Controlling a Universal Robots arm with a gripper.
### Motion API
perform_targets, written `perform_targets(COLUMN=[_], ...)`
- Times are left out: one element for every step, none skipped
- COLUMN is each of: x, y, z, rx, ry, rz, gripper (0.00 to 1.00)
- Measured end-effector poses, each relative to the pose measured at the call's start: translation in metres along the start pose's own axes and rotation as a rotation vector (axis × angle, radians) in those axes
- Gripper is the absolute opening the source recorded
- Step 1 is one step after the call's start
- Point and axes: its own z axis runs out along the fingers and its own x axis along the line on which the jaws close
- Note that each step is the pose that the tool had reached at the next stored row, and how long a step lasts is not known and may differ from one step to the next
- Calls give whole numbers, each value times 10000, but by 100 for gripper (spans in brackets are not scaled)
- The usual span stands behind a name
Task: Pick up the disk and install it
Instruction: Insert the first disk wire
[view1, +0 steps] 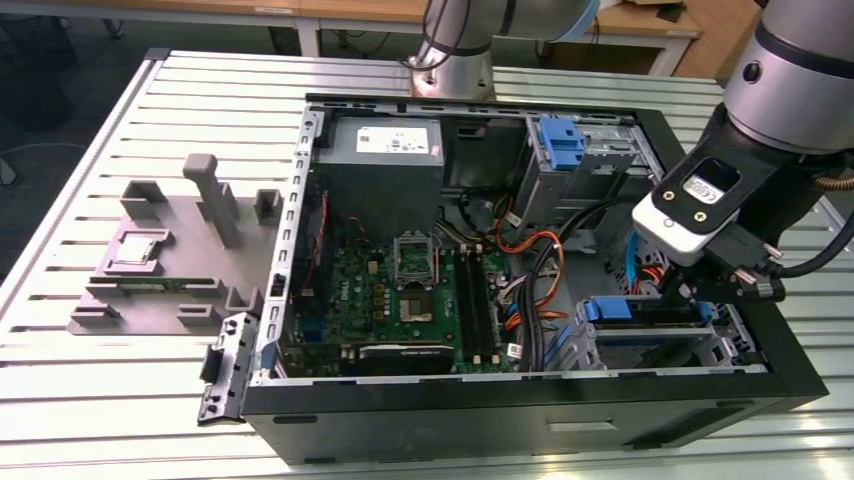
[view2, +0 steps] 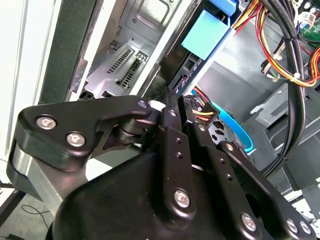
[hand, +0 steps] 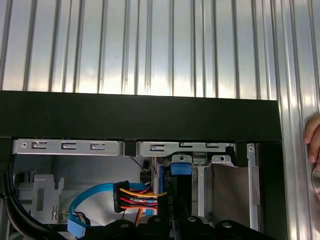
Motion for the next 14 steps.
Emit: perform_targets(x=[1, 2, 4, 7, 11, 13, 14, 14, 14, 14, 14, 13, 9, 7], y=[0, -1, -1, -1, -1, -2, -2, -2, -1, 0, 1, 3, 3, 2], z=[3, 6, 9, 10, 12, 14, 15, 15, 16, 16, 16, 16, 17, 17], rx=[0, 1, 2, 2, 3, 5, 6, 8, 11, 12, 14, 16, 17, 19], ry=[1, 1, 1, -3, -4, -3, -5, -9, -12, -16, -18, -20, -21, -23], rz=[6, 12, 20, 30, 42, 52, 66, 89, 117, 140, 162, 182, 201, 211], gripper=[16, 16, 16, 16, 16, 16, 16, 16, 16, 16, 16, 16, 16, 16])
